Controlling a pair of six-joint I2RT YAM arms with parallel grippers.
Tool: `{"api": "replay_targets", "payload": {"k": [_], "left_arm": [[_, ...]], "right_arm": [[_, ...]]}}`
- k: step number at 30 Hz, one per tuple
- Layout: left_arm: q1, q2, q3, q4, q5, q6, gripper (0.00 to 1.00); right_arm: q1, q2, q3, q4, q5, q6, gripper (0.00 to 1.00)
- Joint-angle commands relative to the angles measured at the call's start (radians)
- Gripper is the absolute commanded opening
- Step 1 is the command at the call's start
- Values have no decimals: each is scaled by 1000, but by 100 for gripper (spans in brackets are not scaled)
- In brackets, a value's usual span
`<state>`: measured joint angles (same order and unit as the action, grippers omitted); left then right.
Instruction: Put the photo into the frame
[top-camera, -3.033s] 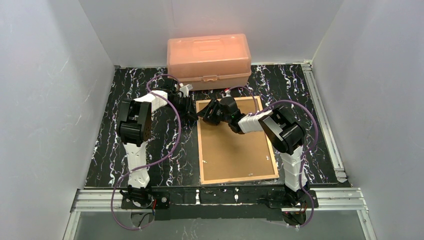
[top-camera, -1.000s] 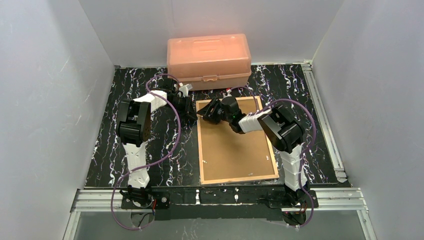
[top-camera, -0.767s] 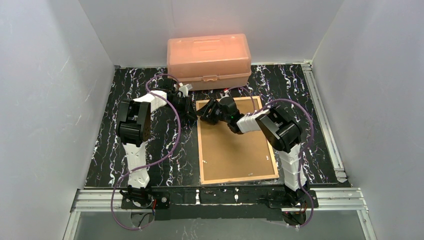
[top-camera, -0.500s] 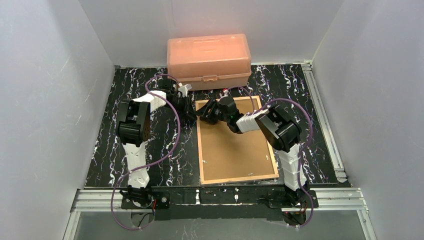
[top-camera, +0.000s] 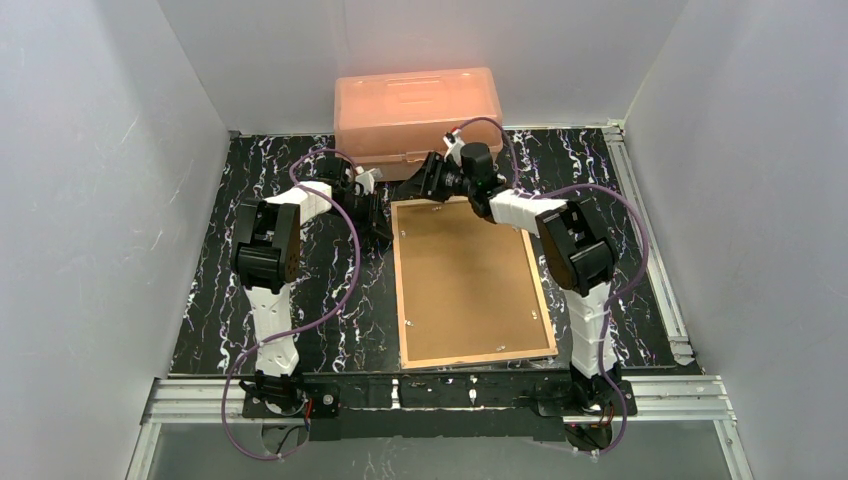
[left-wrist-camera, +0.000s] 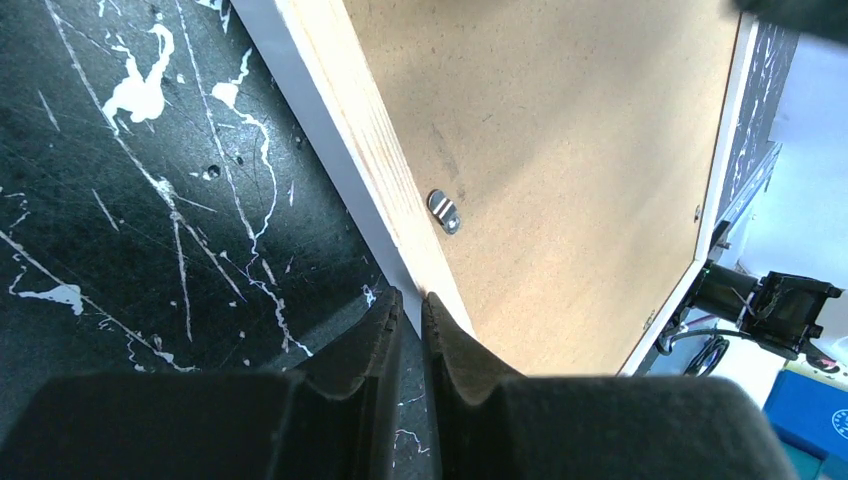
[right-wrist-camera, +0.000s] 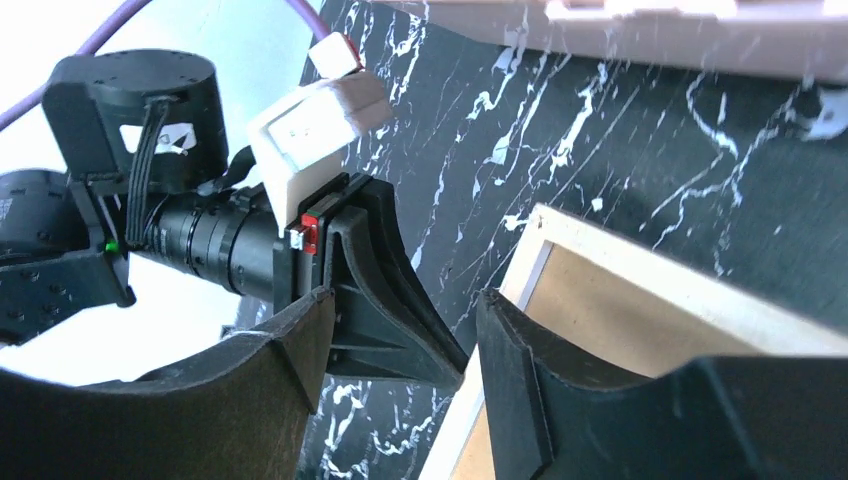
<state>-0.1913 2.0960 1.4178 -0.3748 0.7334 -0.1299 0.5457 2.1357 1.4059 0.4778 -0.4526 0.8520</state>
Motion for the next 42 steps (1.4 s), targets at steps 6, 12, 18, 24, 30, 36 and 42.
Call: {"api": "replay_targets", "payload": {"k": [6, 12, 18, 24, 30, 36, 42], "left_arm": [[12, -24, -4, -48, -28, 6, 10], [12, -19, -1, -51, -30, 2, 10], [12, -18, 1, -44, -20, -9, 10], [12, -10, 19, -20, 18, -48, 11], [12, 7, 39, -16, 33, -62, 11], [12, 32, 49, -12, 31, -68, 11], [12, 41, 53, -8, 31, -73, 12]], "right_arm": [[-4, 81, 158, -401, -214, -425, 64], [-3, 94, 143, -407, -217, -481, 64], [10, 107, 135, -395, -226, -495, 64], [25, 135, 147, -381, -241, -492, 64], [41, 145, 151, -368, -254, -486, 63], [48, 151, 151, -366, -260, -485, 63], [56, 152, 143, -347, -275, -466, 62]]}}
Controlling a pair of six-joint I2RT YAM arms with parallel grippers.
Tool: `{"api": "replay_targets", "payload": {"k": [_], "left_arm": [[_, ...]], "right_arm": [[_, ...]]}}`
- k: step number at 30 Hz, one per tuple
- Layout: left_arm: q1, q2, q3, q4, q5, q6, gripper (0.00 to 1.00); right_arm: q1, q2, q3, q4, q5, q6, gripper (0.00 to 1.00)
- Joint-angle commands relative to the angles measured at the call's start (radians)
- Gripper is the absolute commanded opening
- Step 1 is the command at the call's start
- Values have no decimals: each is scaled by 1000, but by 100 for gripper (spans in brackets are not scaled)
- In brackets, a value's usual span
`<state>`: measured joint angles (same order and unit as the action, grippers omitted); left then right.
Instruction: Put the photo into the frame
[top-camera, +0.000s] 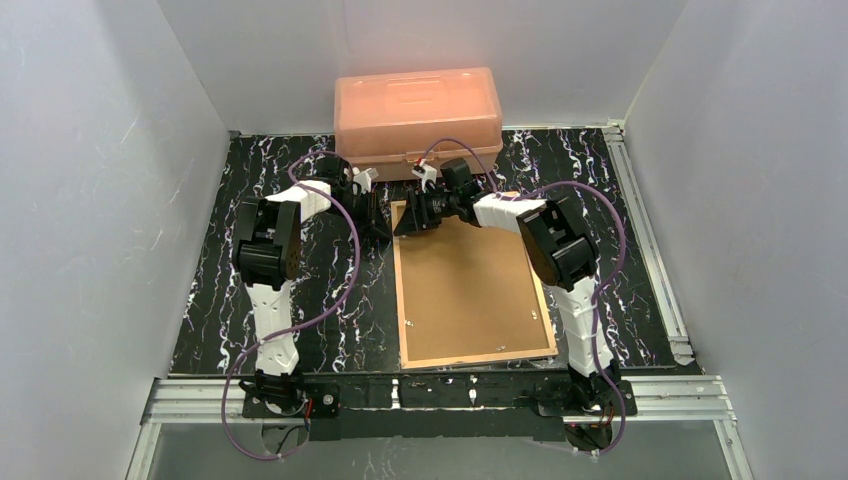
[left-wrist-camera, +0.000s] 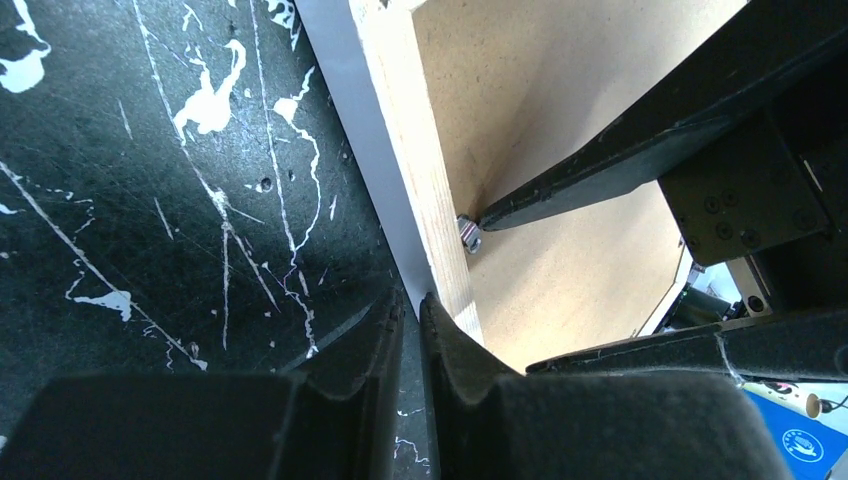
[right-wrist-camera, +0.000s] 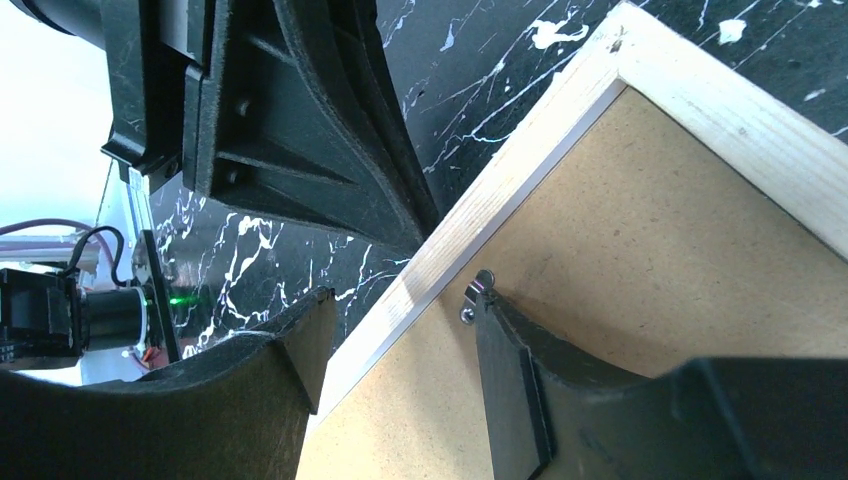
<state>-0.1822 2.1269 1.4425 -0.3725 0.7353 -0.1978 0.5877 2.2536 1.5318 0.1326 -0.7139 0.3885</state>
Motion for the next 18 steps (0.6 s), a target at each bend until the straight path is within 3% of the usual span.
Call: {"api": "replay_targets", "payload": {"k": [1, 18], "left_arm": [[3, 11, 30, -10, 28, -6, 11], [-10, 11, 32, 5, 27, -17, 11]], "right_arm": [[15, 34, 15, -1, -16, -2, 62], [25, 29, 6, -6, -47, -10, 60]]}}
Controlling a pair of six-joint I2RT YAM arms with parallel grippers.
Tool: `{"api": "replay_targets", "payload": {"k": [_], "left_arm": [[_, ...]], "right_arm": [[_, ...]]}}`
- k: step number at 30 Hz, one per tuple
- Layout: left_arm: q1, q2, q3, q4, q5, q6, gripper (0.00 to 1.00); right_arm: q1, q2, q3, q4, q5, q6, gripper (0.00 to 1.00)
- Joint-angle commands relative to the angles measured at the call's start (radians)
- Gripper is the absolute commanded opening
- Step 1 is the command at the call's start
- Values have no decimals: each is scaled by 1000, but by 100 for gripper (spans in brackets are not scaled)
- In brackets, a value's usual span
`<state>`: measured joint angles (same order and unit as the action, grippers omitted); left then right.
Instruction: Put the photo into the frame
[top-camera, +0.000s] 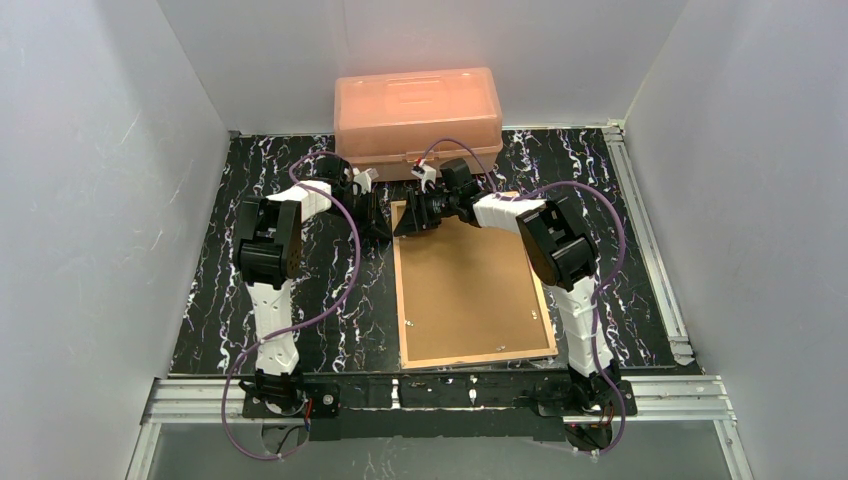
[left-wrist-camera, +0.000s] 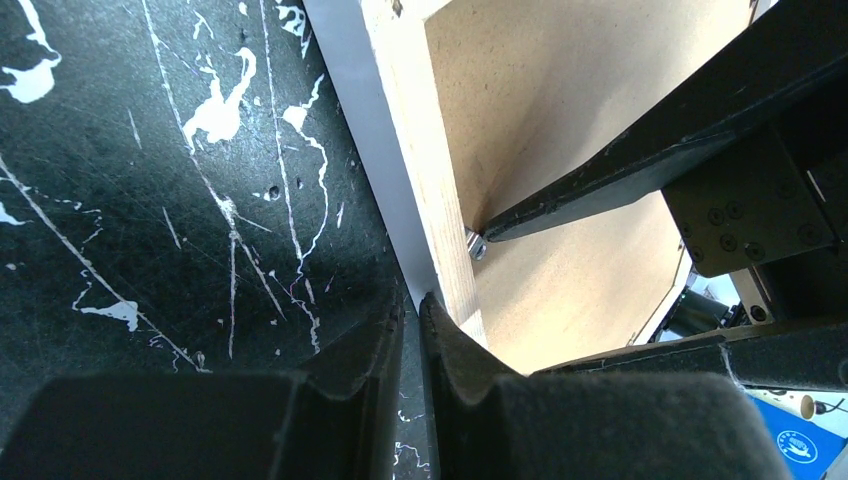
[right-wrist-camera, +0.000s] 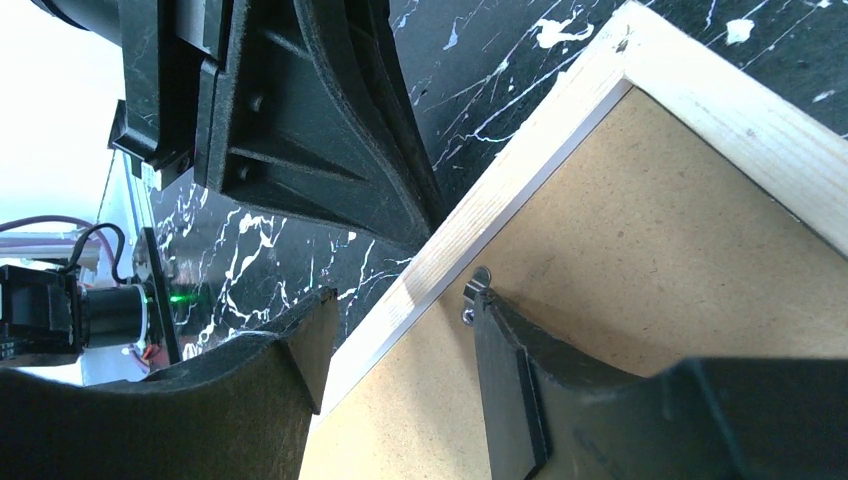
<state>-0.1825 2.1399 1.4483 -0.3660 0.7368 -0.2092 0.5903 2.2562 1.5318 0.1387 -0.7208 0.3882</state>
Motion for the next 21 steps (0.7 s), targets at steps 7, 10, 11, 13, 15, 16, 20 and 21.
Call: {"api": "replay_targets", "payload": {"k": [7, 10, 11, 13, 15, 16, 20, 21], "left_arm": [[-14, 0, 31, 6, 26, -12, 11], [-15, 2, 35, 7, 26, -13, 11], [-16, 1, 36, 6, 26, -13, 11], [-18, 1, 38, 6, 26, -14, 11], [-18, 2, 38, 6, 27, -16, 11], [-18, 0, 37, 6, 27, -14, 11], [-18, -7, 32, 1, 17, -4, 11], [-18, -10, 30, -2, 16, -1, 11]], "right_arm": [[39, 34, 11, -11, -57, -4, 60], [44, 32, 5, -10, -57, 0, 60], [47, 31, 5, -9, -55, 0, 60], [49, 31, 6, -10, -55, 1, 60], [51, 34, 8, -14, -53, 1, 60], [51, 33, 8, -15, -50, 1, 60], [49, 25, 16, -20, -33, -4, 60], [49, 23, 24, -27, -20, -9, 60]]}}
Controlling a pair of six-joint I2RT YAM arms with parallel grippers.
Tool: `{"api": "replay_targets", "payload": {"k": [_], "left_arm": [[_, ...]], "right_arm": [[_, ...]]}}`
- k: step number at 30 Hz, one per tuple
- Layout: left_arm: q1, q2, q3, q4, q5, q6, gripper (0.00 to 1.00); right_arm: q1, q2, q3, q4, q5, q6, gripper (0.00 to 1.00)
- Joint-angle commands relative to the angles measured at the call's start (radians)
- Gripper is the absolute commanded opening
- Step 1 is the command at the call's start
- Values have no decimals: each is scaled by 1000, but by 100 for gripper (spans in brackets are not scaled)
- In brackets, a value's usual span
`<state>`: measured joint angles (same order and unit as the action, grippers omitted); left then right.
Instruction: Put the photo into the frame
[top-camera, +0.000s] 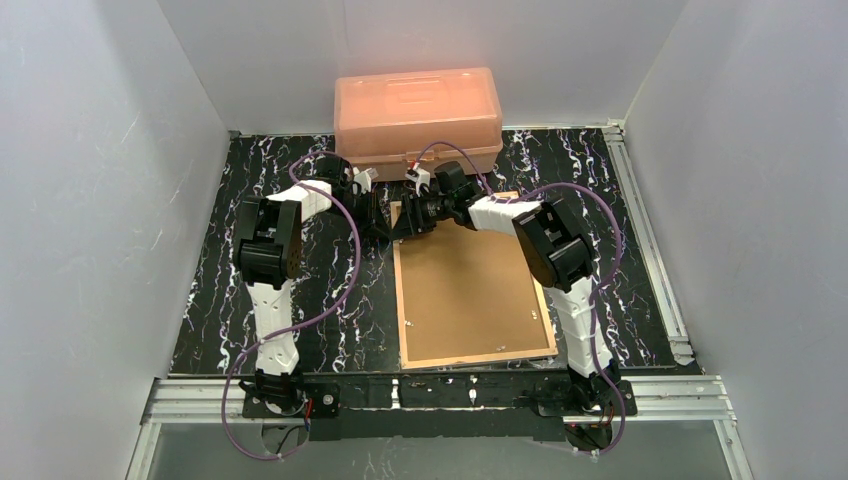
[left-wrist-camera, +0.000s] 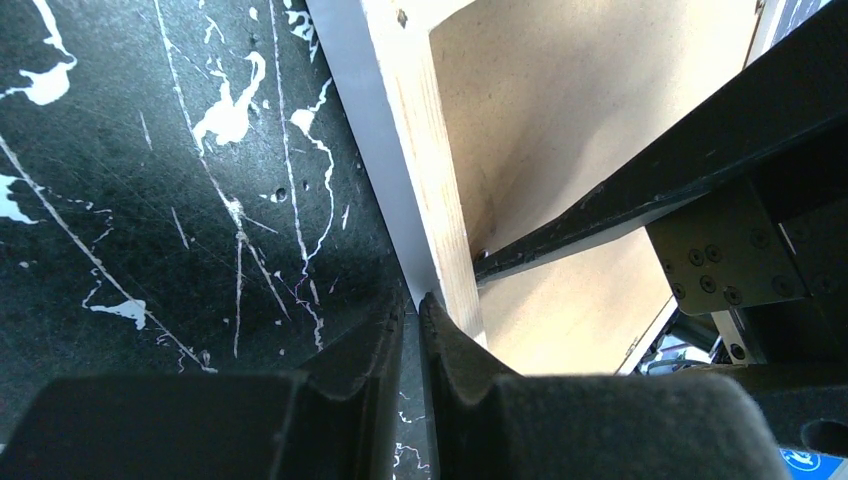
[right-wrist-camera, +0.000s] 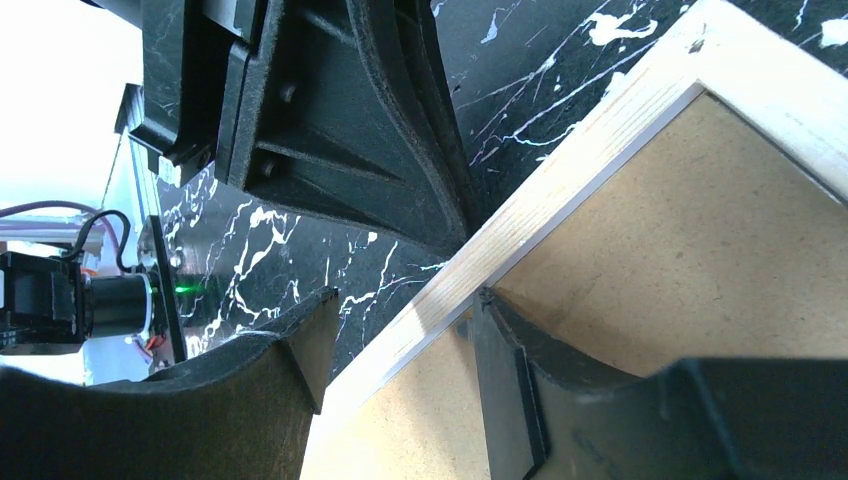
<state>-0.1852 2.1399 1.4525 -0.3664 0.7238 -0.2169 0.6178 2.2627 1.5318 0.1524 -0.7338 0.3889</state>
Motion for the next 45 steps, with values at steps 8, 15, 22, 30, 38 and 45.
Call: {"api": "replay_targets", "payload": {"k": [8, 15, 22, 30, 38, 45], "left_arm": [[-10, -47, 5, -14, 11, 32, 10], [-5, -87, -19, 6, 53, 3, 12], [-8, -64, -25, 20, 76, -15, 19], [-15, -35, -17, -9, 39, 4, 17], [-16, -32, -27, -9, 27, -1, 13], [-16, -37, -36, 2, 30, -4, 12]], "right_arm": [[6, -134, -67, 63, 120, 27, 68], [7, -230, -327, 278, 196, 207, 69], [17, -198, -436, 474, 255, 388, 67], [64, -189, -421, 453, 391, 447, 66], [75, -202, -432, 449, 465, 472, 64], [80, -232, -440, 419, 523, 462, 64]]}}
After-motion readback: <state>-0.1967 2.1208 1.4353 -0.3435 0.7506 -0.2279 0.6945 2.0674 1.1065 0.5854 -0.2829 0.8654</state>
